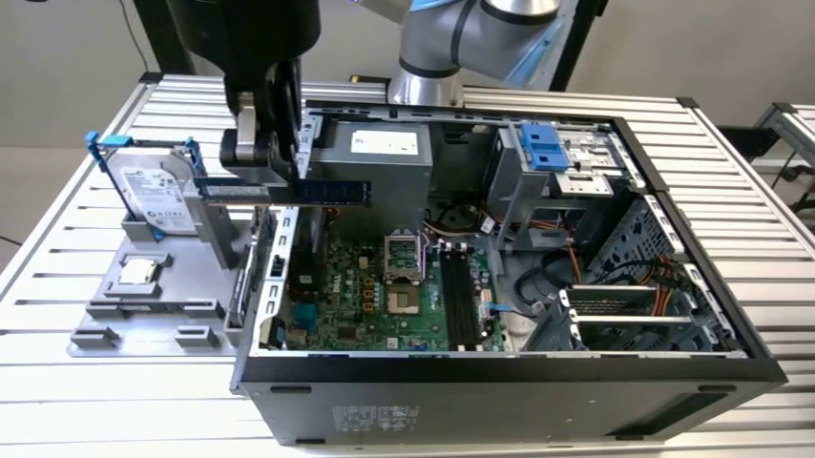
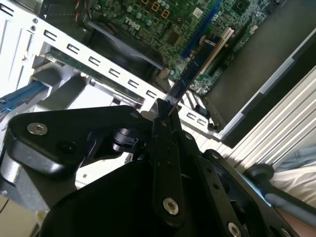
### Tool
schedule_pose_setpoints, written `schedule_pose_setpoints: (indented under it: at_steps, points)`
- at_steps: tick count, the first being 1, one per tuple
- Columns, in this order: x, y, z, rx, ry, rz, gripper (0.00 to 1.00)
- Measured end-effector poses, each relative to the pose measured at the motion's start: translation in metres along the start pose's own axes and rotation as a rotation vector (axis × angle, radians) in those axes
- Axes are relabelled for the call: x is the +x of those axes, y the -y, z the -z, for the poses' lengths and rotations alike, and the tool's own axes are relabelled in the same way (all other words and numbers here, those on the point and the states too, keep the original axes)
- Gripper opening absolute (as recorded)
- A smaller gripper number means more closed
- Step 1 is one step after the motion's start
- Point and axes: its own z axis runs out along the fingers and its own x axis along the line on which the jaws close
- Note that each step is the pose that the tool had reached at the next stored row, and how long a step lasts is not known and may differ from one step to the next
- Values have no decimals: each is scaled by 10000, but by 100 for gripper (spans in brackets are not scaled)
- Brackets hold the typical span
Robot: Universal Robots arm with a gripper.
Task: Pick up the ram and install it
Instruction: 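Pick up the ram and move it above insertion slot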
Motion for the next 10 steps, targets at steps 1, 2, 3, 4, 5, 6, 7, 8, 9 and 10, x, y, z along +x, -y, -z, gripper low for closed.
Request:
schedule_pose_setpoints:
  at_steps: [1,2,3,4,5,6,7,8,9,10]
  points:
    - [0,14,0,0,0,6,0]
    - [0,28,-1,0,1,12,0]
    - [0,42,0,0,0,17,0]
    - [0,57,-1,0,1,23,0]
    - [0,70,0,0,0,29,0]
    - [0,84,-1,0,0,34,0]
    - [-1,98,-1,0,1,40,0]
    - [0,112,-1,0,1,46,0]
    - [-1,126,-1,0,0,52,0]
    - [-1,139,-1,0,1,57,0]
